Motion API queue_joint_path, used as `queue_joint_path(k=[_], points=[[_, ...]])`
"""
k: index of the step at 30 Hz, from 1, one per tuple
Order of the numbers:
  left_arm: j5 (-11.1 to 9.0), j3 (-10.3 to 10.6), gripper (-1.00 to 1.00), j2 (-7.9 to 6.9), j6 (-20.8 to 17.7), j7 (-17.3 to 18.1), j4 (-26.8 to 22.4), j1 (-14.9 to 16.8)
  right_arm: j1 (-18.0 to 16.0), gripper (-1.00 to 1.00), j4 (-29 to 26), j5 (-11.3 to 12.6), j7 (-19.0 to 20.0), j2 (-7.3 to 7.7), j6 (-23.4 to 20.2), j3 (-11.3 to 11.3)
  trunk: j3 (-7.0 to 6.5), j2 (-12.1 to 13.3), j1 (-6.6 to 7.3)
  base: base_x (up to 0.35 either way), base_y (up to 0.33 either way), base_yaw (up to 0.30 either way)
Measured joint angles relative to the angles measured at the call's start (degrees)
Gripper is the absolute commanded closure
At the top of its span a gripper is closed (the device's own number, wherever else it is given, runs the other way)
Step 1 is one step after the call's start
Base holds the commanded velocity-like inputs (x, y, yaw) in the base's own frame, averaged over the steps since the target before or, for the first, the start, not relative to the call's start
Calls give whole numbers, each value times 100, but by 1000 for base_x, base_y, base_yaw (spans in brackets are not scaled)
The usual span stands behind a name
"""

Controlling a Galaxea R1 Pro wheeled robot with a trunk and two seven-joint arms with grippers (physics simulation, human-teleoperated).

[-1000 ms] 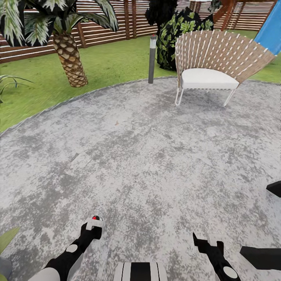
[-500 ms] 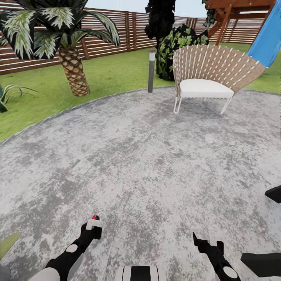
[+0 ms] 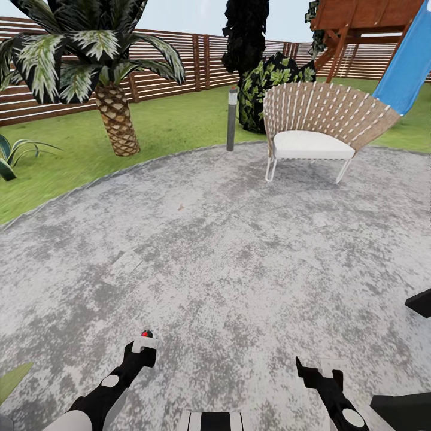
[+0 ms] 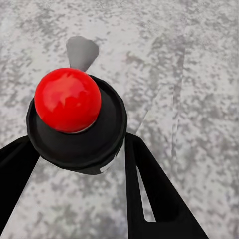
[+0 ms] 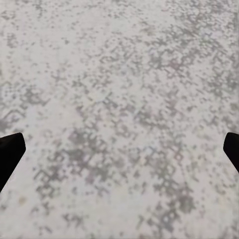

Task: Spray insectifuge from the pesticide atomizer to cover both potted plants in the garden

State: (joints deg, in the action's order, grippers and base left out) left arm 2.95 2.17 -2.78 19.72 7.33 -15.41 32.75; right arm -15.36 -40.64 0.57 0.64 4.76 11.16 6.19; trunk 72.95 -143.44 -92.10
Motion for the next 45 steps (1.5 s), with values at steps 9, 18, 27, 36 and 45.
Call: queue_joint_path(k=[9,18,27,36,45], points=[[-1,-7,100,3,0,-1,-1,0,0,-100,0,-1,0,-1,0,0,-88,5,11,0,0,0],[-6,-13,100,8,-7,-1,-1,0,0,-100,0,-1,0,-1,8,0,-288,17,34,0,0,0],[-16,-18,100,5,-26,-2,12,0,0,-100,-10,-13,3,-1,17,-4,-462,261,173,0,0,0],[-23,-23,100,0,-26,-3,17,-7,0,-100,0,-39,23,3,18,-18,-588,543,327,0,0,0],[-31,-23,100,1,-18,19,9,-54,0,-100,54,-27,24,8,43,-19,-596,543,327,0,0,0]])
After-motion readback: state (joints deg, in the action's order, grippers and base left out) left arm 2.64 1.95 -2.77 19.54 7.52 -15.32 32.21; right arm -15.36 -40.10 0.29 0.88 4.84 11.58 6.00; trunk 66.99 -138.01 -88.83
